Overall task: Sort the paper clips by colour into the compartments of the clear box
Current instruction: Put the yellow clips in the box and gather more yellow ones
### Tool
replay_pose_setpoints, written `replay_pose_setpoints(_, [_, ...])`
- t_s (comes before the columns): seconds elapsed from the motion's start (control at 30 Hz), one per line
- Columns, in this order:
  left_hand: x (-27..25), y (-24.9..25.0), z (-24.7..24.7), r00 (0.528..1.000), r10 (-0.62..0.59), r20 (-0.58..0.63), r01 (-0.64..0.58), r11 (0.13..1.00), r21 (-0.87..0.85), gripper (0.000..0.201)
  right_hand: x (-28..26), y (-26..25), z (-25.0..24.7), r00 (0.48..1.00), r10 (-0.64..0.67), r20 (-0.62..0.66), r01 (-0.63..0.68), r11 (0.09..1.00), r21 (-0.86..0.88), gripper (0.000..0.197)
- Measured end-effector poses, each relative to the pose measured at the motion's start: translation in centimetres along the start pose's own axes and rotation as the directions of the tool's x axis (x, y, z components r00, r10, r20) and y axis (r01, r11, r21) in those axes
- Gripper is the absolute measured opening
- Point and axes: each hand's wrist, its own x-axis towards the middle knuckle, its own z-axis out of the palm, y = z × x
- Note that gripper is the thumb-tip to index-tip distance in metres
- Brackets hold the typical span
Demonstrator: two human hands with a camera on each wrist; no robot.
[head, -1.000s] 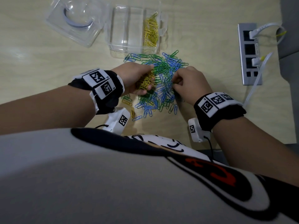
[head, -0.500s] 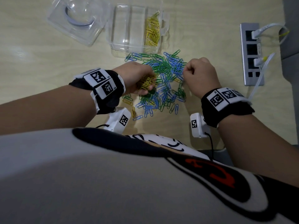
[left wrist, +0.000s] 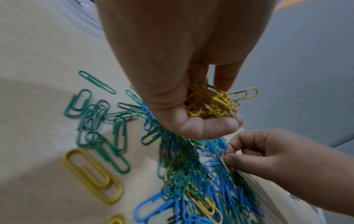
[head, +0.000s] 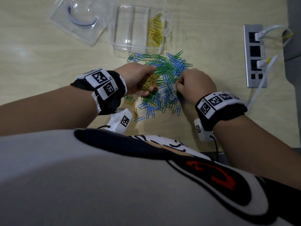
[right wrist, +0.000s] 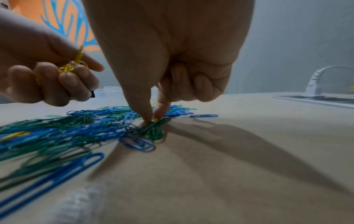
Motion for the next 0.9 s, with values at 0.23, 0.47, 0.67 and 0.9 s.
replay_pose_setpoints(0.23, [0.0, 0.1, -0.1, 0.999, -0.004, -0.033, 0.004, 1.000, -0.005, 0.029, -0.2, -0.4, -1.1, 0.999, 0.026, 0.039, -0.024, 0.998, -0.062, 0.024])
replay_pose_setpoints(0.47, [0.2, 0.2, 0.1, 0.999, -0.014, -0.038, 0.014, 1.000, 0.005, 0.031, -0.5, -2.7, -3.3, 0.996, -0.042, 0.075, 0.033, 0.993, 0.110, 0.030])
replay_pose_setpoints(0.67, [0.1, 0.3, 0.5, 0.996, -0.005, -0.084, 0.002, 0.999, -0.035, 0.024, -1.1, -5.7, -3.8, 0.957, -0.287, -0.036, 0.286, 0.920, 0.269, 0.006])
replay_pose_setpoints(0.9, [-0.2, 0.3, 0.5, 0.996, 0.023, -0.089, -0.026, 0.999, -0.030, 0.022, -1.3, -6.9, -3.4, 0.949, -0.313, -0.028, 0.306, 0.902, 0.305, 0.025])
